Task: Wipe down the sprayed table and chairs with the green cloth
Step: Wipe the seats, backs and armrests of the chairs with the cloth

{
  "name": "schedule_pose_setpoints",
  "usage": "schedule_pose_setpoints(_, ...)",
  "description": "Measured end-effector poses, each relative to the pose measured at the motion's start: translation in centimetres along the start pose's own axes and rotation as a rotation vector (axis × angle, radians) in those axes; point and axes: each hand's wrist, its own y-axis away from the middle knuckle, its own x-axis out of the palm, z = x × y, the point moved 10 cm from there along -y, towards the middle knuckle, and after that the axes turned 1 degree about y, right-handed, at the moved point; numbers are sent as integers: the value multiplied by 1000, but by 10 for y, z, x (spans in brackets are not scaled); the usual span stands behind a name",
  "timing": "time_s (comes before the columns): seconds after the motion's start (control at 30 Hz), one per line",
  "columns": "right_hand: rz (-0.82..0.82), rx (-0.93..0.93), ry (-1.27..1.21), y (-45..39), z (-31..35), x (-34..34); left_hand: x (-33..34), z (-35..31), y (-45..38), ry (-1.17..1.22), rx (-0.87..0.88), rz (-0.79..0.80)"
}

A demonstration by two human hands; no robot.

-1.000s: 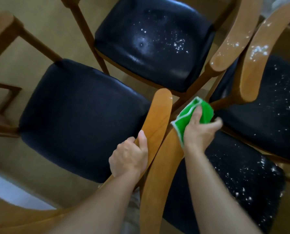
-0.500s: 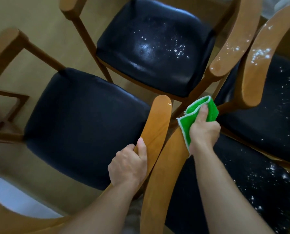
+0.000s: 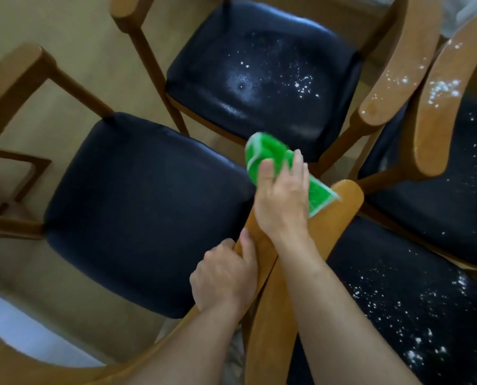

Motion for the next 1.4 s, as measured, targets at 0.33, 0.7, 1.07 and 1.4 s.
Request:
schedule_pose_setpoints(0.33, 66, 174, -7, -35, -24, 2, -1, -3, 0, -20, 23, -15)
schedule_pose_setpoints(0.7, 194, 3, 51, 58, -7, -5, 7, 2, -3, -18, -24, 60)
schedule_pose_setpoints(1.07, -328, 466, -1037, 93, -91, -146, 2, -7, -2, 44, 44, 39)
schedule_pose_setpoints(1.4, 112, 47, 341, 38, -69, -28, 3, -2, -3, 24, 45, 15)
